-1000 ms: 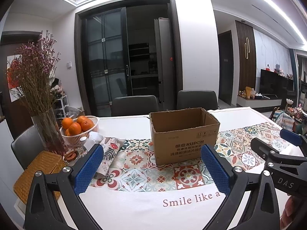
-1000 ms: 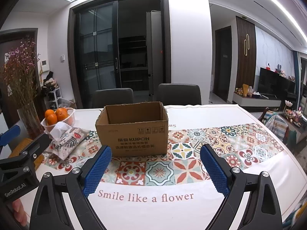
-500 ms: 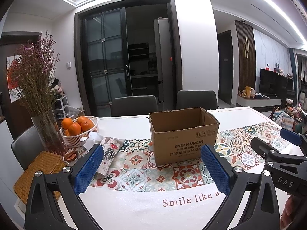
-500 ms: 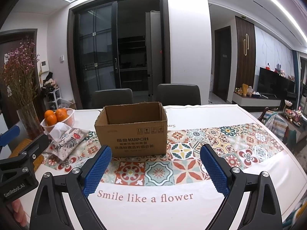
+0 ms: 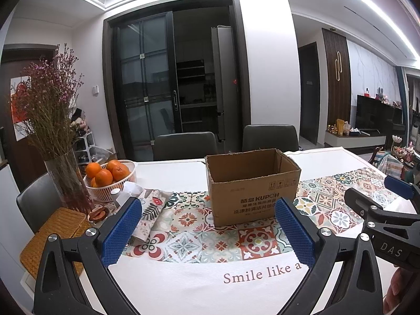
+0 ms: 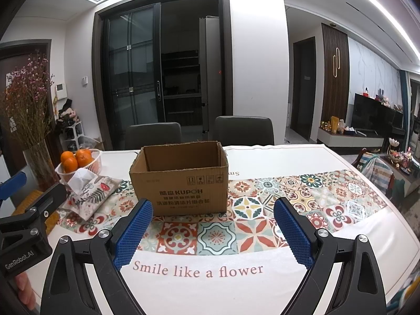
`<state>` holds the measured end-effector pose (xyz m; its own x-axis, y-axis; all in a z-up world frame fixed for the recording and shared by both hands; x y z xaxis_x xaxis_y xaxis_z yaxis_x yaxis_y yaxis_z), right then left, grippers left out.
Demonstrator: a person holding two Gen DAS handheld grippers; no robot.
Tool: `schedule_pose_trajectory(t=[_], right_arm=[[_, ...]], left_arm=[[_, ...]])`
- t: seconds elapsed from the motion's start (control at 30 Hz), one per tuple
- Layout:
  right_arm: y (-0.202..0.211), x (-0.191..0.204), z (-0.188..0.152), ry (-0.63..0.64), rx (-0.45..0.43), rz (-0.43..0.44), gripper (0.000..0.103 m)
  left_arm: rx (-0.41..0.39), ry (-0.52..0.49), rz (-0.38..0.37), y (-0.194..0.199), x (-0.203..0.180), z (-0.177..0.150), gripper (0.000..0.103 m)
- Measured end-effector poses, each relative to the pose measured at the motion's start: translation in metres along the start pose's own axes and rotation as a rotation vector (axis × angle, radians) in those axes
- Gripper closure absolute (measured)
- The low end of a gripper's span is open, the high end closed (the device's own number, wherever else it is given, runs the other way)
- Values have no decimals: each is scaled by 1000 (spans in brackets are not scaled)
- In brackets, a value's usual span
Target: Organize rigid objects
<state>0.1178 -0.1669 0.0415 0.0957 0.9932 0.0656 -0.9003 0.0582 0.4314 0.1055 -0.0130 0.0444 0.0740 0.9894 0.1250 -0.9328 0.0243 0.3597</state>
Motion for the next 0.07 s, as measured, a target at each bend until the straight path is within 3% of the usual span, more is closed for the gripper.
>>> schedule_pose_trajectory(t=[0.07], right_arm=[[0, 0, 0, 0, -1, 0, 9]], left_arm=[[0, 1, 3, 0, 0, 0, 0]])
Point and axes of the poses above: each gripper's, at about its wrist camera, not at the fingertips, and y roughly against the way its jaws point, x to its left, z to its top, the point moved 5 cm from there along -y, roughly the way its jaws point, and after that the axes turned 3 degrees about -y, right-handed, at the moved point
